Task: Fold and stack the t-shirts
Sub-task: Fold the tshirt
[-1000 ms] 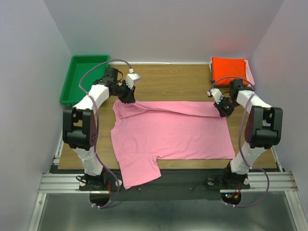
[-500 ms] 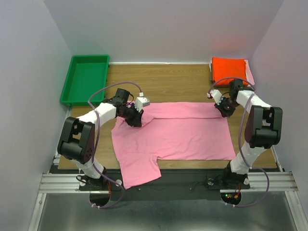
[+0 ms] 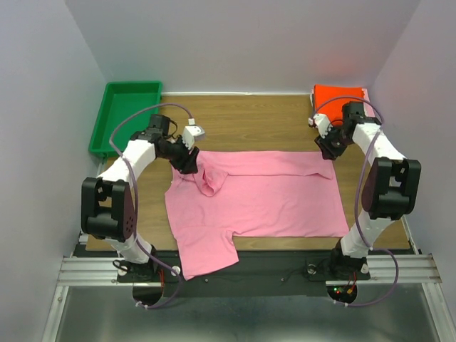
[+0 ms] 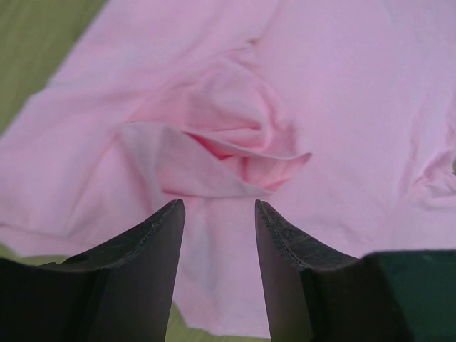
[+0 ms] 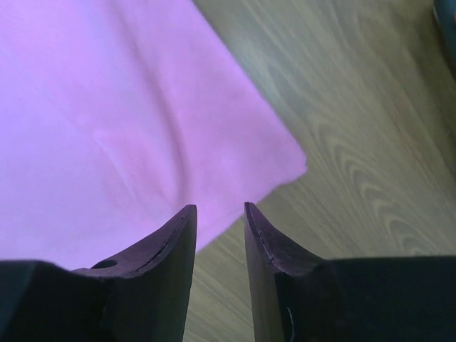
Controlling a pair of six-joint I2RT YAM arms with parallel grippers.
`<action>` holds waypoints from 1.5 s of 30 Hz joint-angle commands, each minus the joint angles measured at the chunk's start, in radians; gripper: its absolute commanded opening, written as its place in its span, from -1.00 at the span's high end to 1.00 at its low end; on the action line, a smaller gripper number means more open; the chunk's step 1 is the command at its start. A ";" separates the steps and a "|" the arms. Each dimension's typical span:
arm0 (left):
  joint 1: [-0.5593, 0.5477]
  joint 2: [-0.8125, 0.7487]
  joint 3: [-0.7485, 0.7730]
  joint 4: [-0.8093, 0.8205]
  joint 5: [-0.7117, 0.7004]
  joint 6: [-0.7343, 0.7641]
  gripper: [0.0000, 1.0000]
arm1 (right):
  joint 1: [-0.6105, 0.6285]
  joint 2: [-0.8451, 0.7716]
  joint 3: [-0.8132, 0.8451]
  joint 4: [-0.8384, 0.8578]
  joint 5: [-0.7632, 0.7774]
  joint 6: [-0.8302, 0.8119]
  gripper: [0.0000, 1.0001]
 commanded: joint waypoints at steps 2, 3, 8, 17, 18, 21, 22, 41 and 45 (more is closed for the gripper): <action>0.043 0.040 0.073 0.008 -0.010 0.050 -0.17 | 0.077 -0.007 0.038 -0.049 -0.146 0.132 0.23; 0.043 0.059 0.094 -0.002 -0.005 0.055 -0.20 | 0.080 0.014 0.047 -0.046 -0.156 0.146 0.24; 0.043 0.129 0.123 0.067 -0.030 0.041 -0.22 | 0.082 0.071 0.075 -0.045 -0.187 0.203 0.24; 0.031 0.221 0.186 0.081 -0.002 0.061 -0.14 | 0.082 0.109 0.061 -0.045 -0.158 0.217 0.24; 0.029 0.220 0.185 0.060 0.008 0.090 -0.02 | 0.082 0.114 0.054 -0.045 -0.146 0.214 0.24; 0.029 0.211 0.175 -0.023 0.019 0.145 0.55 | 0.080 0.119 0.034 -0.045 -0.094 0.195 0.25; 0.036 0.203 0.171 -0.053 0.025 0.200 0.70 | 0.080 0.116 0.028 -0.045 -0.074 0.183 0.26; 0.054 -0.134 -0.207 -0.202 -0.228 0.627 0.39 | 0.050 0.062 -0.032 -0.045 0.089 0.071 0.25; 0.056 -0.157 -0.190 -0.213 -0.217 0.637 0.19 | 0.031 0.046 -0.040 -0.045 0.110 0.051 0.24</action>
